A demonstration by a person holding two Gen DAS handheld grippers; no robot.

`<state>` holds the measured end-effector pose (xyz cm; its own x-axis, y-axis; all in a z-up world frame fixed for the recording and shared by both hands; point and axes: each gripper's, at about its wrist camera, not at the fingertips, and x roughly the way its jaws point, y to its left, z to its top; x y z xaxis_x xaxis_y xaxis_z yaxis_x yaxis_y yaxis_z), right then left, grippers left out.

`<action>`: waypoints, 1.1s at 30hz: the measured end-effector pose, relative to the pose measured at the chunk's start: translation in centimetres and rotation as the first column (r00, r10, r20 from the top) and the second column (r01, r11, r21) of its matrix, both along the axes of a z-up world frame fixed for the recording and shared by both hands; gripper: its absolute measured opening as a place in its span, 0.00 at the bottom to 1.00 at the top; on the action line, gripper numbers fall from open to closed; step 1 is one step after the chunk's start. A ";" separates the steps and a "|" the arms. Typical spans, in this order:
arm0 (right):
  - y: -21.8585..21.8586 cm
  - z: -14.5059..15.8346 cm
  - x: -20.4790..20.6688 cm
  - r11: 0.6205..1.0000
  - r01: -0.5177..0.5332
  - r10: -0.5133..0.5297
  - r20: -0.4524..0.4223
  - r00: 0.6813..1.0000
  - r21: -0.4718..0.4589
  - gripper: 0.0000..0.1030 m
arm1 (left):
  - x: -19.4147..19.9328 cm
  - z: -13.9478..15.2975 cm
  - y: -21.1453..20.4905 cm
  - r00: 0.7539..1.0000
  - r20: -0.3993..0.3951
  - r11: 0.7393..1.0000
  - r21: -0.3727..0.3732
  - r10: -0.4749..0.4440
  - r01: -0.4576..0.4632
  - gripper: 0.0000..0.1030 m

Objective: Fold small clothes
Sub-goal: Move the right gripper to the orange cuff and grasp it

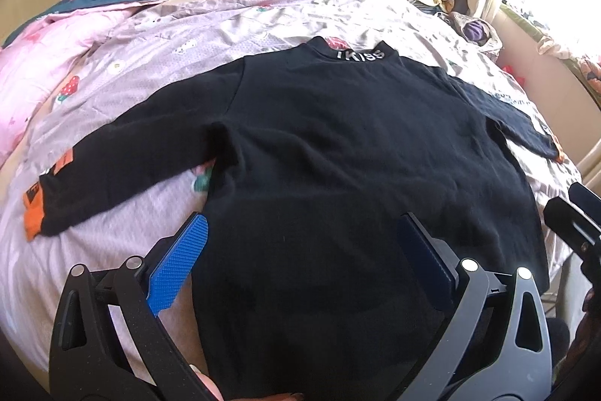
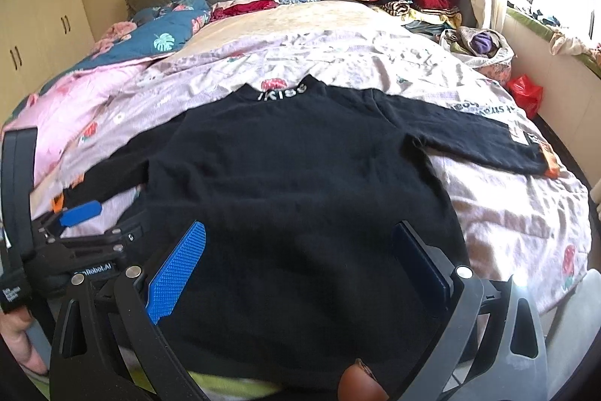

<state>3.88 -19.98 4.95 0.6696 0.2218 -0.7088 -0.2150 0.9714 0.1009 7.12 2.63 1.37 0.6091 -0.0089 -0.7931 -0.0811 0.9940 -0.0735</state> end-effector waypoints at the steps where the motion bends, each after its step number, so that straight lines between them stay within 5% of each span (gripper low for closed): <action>1: 0.0 0.2 0.8 1.000 0.004 -0.004 -0.003 1.000 0.004 0.96 | 0.5 0.1 0.2 1.000 -0.002 1.000 -0.004 0.006 -0.006 0.92; 18: -4.4 1.6 10.3 0.988 0.126 -0.125 -0.019 0.992 0.091 0.96 | 9.9 1.1 0.4 0.998 -0.003 0.997 -0.029 0.067 -0.067 0.92; 33: -14.2 -2.2 16.2 0.926 0.369 -0.366 -0.045 0.930 0.086 0.96 | 16.2 -0.2 -5.8 1.000 -0.022 1.000 -0.031 -0.004 0.003 0.92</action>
